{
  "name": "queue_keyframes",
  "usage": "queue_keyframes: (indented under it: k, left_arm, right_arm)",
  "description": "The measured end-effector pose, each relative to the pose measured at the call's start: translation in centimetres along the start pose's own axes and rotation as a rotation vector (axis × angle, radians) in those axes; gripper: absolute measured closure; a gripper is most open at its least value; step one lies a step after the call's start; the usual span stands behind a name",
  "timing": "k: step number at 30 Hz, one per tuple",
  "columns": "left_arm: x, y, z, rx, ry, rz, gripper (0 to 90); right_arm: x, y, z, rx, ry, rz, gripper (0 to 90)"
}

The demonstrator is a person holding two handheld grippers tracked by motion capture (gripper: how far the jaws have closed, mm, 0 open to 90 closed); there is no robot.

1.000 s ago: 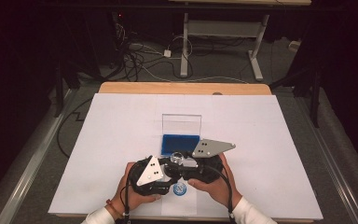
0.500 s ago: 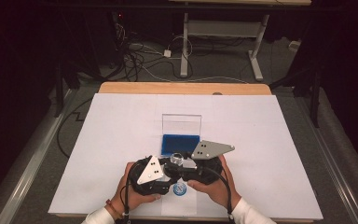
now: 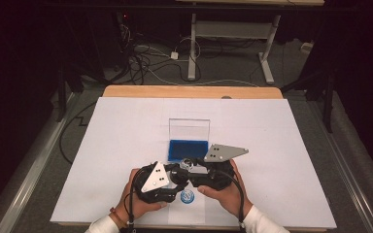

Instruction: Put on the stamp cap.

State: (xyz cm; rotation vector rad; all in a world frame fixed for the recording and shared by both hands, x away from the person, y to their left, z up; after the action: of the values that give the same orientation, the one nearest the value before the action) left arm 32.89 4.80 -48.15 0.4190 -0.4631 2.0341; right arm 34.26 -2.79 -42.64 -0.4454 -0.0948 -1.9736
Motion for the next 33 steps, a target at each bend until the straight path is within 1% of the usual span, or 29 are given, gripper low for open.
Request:
queue_keyframes:
  k: [1, 2, 4, 5, 6, 7, 8, 9, 10, 12, 14, 16, 18, 22, 24, 28, 33]
  left_arm:
    - [0.0, 0.0, 0.0, 0.002, -0.003, -0.004, 36.7]
    - [0.0, -0.1, 0.0, -0.002, -0.004, 0.001, 36.6]
    - [-0.1, -0.1, 0.0, 0.006, -0.004, -0.011, 36.6]
    - [-0.1, -0.1, -0.1, 0.002, 0.000, -0.008, 36.6]
    - [-0.1, 0.0, -0.1, 0.005, 0.006, -0.016, 36.6]
    - [-0.2, -0.1, -0.2, 0.007, -0.002, -0.030, 36.5]
    - [-0.2, -0.1, -0.3, -0.003, -0.005, -0.021, 36.5]
    - [-0.2, -0.1, -0.3, -0.001, -0.002, -0.017, 36.5]
    - [-0.3, 0.0, -0.4, 0.008, 0.001, -0.026, 36.5]
    - [-0.4, 0.0, -0.5, 0.011, -0.002, -0.026, 36.3]
    - [-0.5, 0.0, -0.6, 0.018, -0.001, -0.041, 36.3]
    - [-0.6, 0.0, -0.7, 0.022, 0.001, -0.036, 36.1]
    - [-0.7, 0.0, -0.7, 0.031, 0.005, -0.043, 35.9]
    - [-1.0, 0.0, -1.2, 0.037, -0.013, -0.049, 34.5]
    - [-1.2, -0.1, -1.4, 0.046, -0.023, -0.048, 30.2]
    - [-1.4, 0.0, -1.6, 0.042, -0.036, -0.043, 27.1]
    - [-1.7, 0.0, -2.1, 0.042, -0.058, -0.046, 25.1]
  right_arm:
    - [0.0, 0.0, 0.0, -0.001, -0.002, -0.001, 56.8]
    - [0.0, 0.1, 0.0, 0.003, -0.005, -0.004, 56.8]
    - [-0.1, 0.0, 0.1, 0.013, -0.007, -0.009, 56.8]
    - [-0.1, 0.0, 0.1, 0.015, -0.012, -0.014, 56.8]
    - [-0.1, 0.0, 0.1, 0.021, -0.012, -0.013, 56.8]
    - [-0.1, 0.0, 0.1, 0.022, -0.013, -0.013, 56.8]
    - [-0.1, 0.0, 0.0, 0.025, -0.019, -0.017, 56.8]
    - [-0.2, 0.0, -0.1, 0.032, -0.024, -0.022, 56.8]
    - [-0.2, 0.0, -0.1, 0.032, -0.026, -0.021, 56.8]
    - [-0.3, 0.0, -0.2, 0.038, -0.031, -0.029, 56.8]
    - [-0.3, 0.0, -0.3, 0.046, -0.037, -0.031, 56.8]
    - [-0.3, 0.0, -0.3, 0.048, -0.041, -0.035, 56.8]
    - [-0.4, 0.0, -0.4, 0.051, -0.045, -0.037, 56.8]
    - [-0.4, 0.1, -0.5, 0.064, -0.050, -0.046, 56.7]
    - [-0.3, 0.2, -0.3, 0.062, -0.043, -0.048, 56.8]
    - [-0.1, 0.4, -0.4, 0.070, -0.047, -0.053, 56.8]
    - [0.2, 0.5, -0.1, 0.071, -0.034, -0.059, 56.8]
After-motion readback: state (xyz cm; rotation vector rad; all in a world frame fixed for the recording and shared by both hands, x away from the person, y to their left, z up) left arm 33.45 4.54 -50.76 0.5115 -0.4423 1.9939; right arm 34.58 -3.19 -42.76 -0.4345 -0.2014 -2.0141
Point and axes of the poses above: each handheld gripper's, and its own axes: x roughly backward along the jaws, z roughly out of its top, y roughly to its right, the point moved 9 cm from there along -x, roughly forward along the jaws, and after that the axes turned 3 degrees about y, right-handed, at the moved point
